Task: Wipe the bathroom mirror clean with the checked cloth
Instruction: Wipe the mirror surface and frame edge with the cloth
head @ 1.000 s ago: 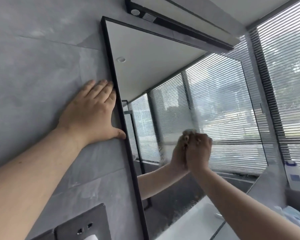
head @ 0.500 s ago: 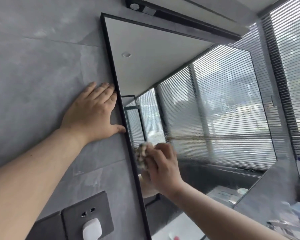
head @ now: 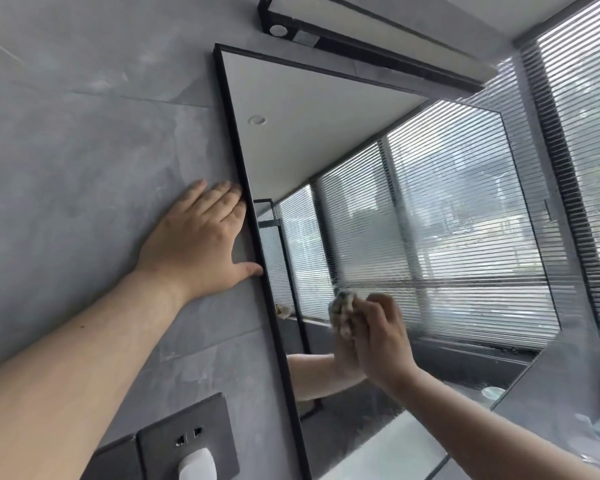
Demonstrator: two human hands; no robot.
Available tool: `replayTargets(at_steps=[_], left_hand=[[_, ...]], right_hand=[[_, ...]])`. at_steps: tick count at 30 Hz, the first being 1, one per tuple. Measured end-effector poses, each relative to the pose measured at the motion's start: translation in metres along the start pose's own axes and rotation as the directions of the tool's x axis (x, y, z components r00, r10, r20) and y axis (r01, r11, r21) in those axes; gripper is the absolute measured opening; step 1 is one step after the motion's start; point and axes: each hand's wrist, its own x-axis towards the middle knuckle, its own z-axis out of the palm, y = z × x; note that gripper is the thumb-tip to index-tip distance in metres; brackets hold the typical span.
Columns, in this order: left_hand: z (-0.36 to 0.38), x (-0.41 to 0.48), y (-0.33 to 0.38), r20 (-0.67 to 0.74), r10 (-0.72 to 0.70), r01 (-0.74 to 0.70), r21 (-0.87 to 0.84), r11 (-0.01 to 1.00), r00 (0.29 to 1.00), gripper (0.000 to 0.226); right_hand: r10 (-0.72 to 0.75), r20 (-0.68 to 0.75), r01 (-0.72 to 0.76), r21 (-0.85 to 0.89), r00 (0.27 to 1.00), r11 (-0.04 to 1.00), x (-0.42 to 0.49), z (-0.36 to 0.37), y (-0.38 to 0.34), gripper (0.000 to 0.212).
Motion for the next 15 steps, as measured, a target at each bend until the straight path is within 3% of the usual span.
replayTargets(at_steps=[1,3,4,5,8,12,15], left_hand=[[0.001,0.0,0.0,-0.012,0.005,-0.005,0.003,1.0,1.0,0.104],[0.0,0.0,0.0,-0.024,0.011,-0.011,0.007,1.0,1.0,0.104],[-0.001,0.0,0.0,-0.021,0.012,-0.012,0.01,1.0,1.0,0.105],[-0.002,0.0,0.0,-0.012,0.012,-0.012,0.011,1.0,1.0,0.106],[-0.005,0.0,0.001,0.013,0.004,-0.005,0.025,1.0,1.0,0.108],[-0.01,0.002,0.003,0.06,-0.055,0.055,0.009,0.998,0.997,0.118],[-0.012,0.003,0.003,0.086,-0.102,0.099,0.033,0.994,0.991,0.123]], right_hand=[[0.208,-0.062,-0.207,0.031,0.976,0.978,0.018,0.002,0.002,0.017],[0.551,-0.122,-0.536,0.135,0.826,0.833,0.05,0.001,0.002,0.015],[0.638,-0.13,-0.618,0.163,0.759,0.769,0.063,0.0,-0.002,0.017],[0.657,-0.134,-0.636,0.171,0.742,0.753,0.071,0.0,-0.008,0.017],[0.511,-0.09,-0.485,0.215,0.855,0.848,0.076,0.009,-0.04,0.012],[0.105,-0.031,-0.099,0.152,0.994,0.983,0.043,0.019,-0.081,0.017],[-0.27,0.047,0.265,0.086,0.962,0.96,0.004,0.013,-0.082,0.02]])
